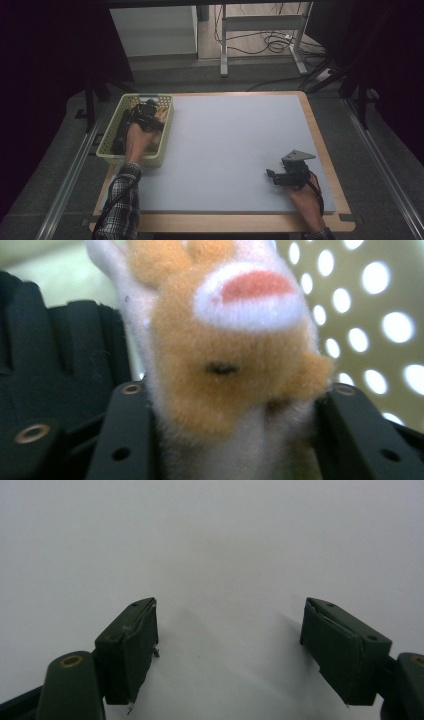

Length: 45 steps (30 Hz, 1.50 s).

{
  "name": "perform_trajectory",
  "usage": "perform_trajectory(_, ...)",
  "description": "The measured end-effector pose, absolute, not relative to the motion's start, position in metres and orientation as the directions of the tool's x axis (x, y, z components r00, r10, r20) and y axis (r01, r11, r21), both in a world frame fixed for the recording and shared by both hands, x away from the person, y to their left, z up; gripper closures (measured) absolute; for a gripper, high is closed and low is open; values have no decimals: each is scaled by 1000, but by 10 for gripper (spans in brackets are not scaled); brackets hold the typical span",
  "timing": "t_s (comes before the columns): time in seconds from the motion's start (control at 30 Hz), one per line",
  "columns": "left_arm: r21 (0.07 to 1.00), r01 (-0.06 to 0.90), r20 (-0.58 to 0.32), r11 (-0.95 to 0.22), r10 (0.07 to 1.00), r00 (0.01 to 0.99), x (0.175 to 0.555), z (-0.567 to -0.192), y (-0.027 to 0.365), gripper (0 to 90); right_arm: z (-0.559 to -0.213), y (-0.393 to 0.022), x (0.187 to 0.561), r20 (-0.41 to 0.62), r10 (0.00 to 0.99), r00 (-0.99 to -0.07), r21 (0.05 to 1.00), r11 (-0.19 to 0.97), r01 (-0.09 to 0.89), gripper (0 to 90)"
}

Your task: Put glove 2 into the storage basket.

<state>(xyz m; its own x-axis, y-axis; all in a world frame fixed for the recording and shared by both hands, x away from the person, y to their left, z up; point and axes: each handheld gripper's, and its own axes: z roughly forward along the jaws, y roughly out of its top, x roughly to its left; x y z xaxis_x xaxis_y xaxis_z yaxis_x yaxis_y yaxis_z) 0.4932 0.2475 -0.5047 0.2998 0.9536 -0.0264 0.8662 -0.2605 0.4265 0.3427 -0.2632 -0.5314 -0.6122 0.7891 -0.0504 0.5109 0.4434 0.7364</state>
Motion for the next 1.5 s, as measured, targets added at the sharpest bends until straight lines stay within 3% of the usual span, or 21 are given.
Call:
perform_trajectory(0.13,396,889,-47,-229,962,269,494,-507,252,359,-531,-263,343,-52,789,-612,736,444,510,228)
perform_trajectory(0.23,381,901,-82,-207,963,256,492,-508,262,196,-531,-263,343,-51,789,-612,736,444,511,228)
perform_trajectory(0.37,418,882,-91,-218,956,279,483,-497,265,122,-531,-263,343,-51,789,-612,736,444,511,228)
perform_trajectory(0.5,459,859,-72,-227,954,291,474,-478,271,122,-531,-263,343,-52,789,-612,736,445,510,228)
perform_trajectory(0.63,501,841,-44,-205,964,262,469,-461,283,173,-531,-263,343,-53,789,-612,736,445,511,227)
perform_trajectory(0.8,502,846,49,-180,983,180,466,-458,304,444,-531,-263,343,-53,789,-612,736,445,511,227)
perform_trajectory(0.9,475,860,17,-188,979,205,468,-469,307,612,-531,-263,343,-52,789,-612,736,444,511,227)
perform_trajectory(1.03,439,873,-6,-212,971,238,474,-485,299,693,-531,-263,343,-51,790,-612,736,443,511,227)
perform_trajectory(1.33,433,868,-3,-241,963,269,481,-495,278,759,-531,-263,343,-50,790,-612,736,443,511,227)
perform_trajectory(1.5,446,867,-5,-224,968,252,479,-494,284,686,-531,-263,343,-51,790,-612,736,444,511,227)
